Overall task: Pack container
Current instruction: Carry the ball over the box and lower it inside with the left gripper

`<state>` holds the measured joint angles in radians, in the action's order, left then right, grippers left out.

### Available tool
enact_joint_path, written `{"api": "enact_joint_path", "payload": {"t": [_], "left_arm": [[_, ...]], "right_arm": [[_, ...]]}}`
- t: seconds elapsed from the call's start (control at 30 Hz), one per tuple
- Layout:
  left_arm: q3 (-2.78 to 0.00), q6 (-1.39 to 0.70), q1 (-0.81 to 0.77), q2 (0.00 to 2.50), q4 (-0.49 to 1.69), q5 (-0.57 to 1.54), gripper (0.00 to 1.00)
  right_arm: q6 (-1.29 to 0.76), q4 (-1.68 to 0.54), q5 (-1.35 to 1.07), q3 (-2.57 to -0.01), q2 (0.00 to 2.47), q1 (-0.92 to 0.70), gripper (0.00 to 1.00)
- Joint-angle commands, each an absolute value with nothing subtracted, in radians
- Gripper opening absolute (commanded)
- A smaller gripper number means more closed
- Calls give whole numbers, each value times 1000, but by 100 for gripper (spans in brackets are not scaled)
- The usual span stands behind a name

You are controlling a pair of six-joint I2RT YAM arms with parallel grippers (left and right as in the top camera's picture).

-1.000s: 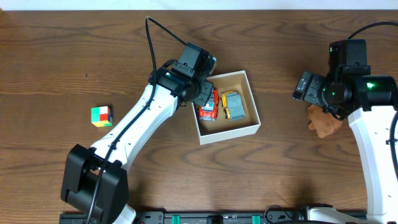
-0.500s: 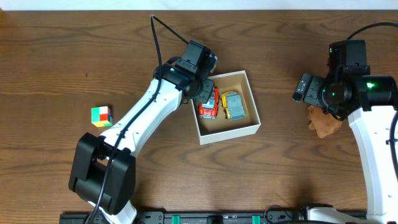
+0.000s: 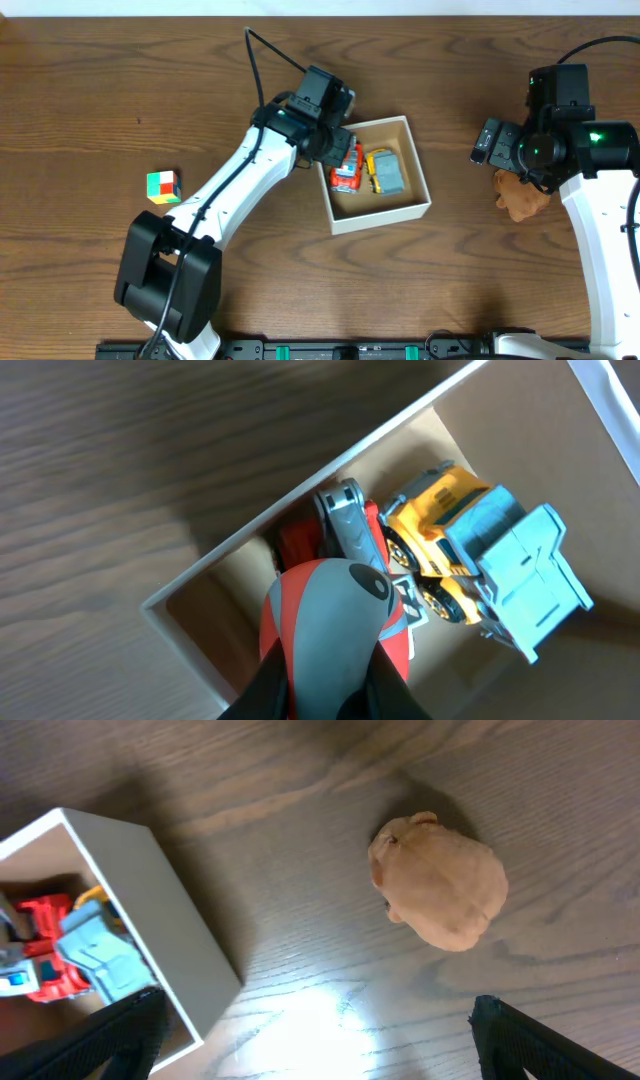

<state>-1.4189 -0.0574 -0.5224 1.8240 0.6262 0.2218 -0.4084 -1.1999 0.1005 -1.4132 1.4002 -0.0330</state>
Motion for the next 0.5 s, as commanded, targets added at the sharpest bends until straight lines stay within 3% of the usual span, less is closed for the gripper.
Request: {"api": "enact_joint_path", "payload": {"t": [0.0,0.27,0.47], "left_arm": [[-1392,-68,-558,1882,653,285,6],[-1392,-93,-525,1882,672,264,6],[-1392,-317,-504,1882,801,102,6]], "right_arm": [[-394,-1201,97,-1411,1399,-25,99],[-384,-1206,97,-1411,1399,-25,99],[-384,-1204,97,-1411,1399,-25,99]]}}
